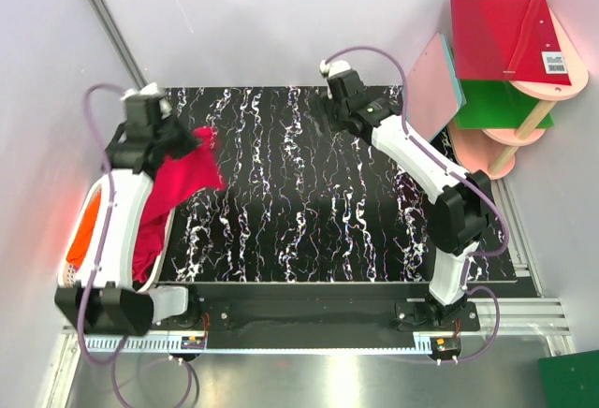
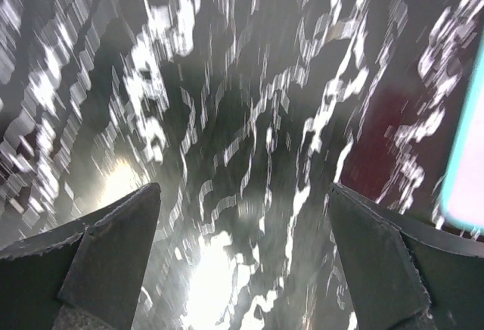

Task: Fold and stack the t-shirts
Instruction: Move the tshirt to the center of the board

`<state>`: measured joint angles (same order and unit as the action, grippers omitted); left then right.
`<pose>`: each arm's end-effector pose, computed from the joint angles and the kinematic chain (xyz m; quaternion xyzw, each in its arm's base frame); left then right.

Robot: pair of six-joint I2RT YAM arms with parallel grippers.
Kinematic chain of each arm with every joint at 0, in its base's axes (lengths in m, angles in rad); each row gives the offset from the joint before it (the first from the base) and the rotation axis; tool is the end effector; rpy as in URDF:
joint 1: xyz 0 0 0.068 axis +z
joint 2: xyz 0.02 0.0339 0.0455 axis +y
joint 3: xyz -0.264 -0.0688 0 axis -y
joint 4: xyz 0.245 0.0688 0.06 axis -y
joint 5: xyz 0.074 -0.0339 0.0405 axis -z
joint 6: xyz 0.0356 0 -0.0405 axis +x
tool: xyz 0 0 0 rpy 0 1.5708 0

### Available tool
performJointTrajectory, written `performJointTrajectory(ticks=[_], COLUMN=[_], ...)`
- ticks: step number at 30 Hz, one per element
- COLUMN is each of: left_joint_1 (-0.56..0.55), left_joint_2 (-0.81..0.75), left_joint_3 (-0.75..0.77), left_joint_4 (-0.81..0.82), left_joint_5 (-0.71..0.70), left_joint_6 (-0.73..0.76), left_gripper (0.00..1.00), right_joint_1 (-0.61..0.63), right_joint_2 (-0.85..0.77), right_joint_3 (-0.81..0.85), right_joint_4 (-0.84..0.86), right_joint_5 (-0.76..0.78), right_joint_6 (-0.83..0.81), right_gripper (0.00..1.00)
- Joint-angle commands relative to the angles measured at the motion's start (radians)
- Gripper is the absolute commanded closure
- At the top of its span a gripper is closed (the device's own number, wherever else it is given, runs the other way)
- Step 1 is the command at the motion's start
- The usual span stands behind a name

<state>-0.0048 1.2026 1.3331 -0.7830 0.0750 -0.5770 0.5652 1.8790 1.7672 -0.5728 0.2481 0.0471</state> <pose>0.2471 -0.0039 0.3847 -0.2369 0.8641 -0.1592 0.4146 0.3714 0.2252 0.3287 -0.1784 0.8802 0.0216 0.4394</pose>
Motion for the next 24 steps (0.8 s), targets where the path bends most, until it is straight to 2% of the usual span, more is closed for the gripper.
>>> performJointTrajectory(ticks=[1, 2, 6, 11, 13, 14, 15, 18, 21, 23, 24], left_joint_1=[-0.184, -0.251, -0.398, -0.590, -0.618, -0.621, -0.617, -0.557, -0.443, -0.351, -0.322], left_joint_2=[0.139, 0.165, 0.302, 0.556, 0.630, 0.635, 0.614, 0.514, 0.418, 0.379, 0.358], left_joint_3=[0.217, 0.301, 0.495, 0.843, 0.964, 0.974, 0.963, 0.780, 0.391, 0.249, 0.130], left_joint_4=[0.117, 0.113, 0.106, 0.106, 0.105, 0.105, 0.108, 0.134, 0.165, 0.166, 0.165], left_joint_5=[0.383, 0.405, 0.538, 0.706, 0.747, 0.747, 0.706, 0.604, 0.559, 0.528, 0.519], left_joint_6=[0.049, 0.054, 0.040, -0.038, -0.066, -0.079, -0.083, -0.095, -0.153, -0.173, -0.181], left_gripper=[1.00, 1.00, 1.00, 1.00, 1.00, 1.00, 1.00, 1.00, 1.00, 1.00, 1.00], right_joint_1=[0.012, 0.012, 0.012, 0.012, 0.012, 0.010, 0.012, 0.012, 0.012, 0.012, 0.012], right_joint_2=[-0.066, -0.076, -0.133, -0.224, -0.239, -0.250, -0.253, -0.268, -0.281, -0.288, -0.290], right_joint_3=[0.155, 0.169, 0.202, 0.173, 0.163, 0.152, 0.146, 0.111, 0.071, 0.048, 0.040], right_joint_4=[0.037, 0.040, 0.111, 0.227, 0.258, 0.264, 0.272, 0.278, 0.283, 0.287, 0.295], right_joint_5=[0.092, 0.123, 0.218, 0.311, 0.338, 0.353, 0.361, 0.382, 0.391, 0.392, 0.390], right_joint_6=[0.019, 0.017, -0.010, -0.080, -0.102, -0.119, -0.127, -0.141, -0.138, -0.138, -0.138], right_gripper=[0.00, 0.00, 0.00, 0.00, 0.00, 0.00, 0.00, 0.00, 0.00, 0.00, 0.00])
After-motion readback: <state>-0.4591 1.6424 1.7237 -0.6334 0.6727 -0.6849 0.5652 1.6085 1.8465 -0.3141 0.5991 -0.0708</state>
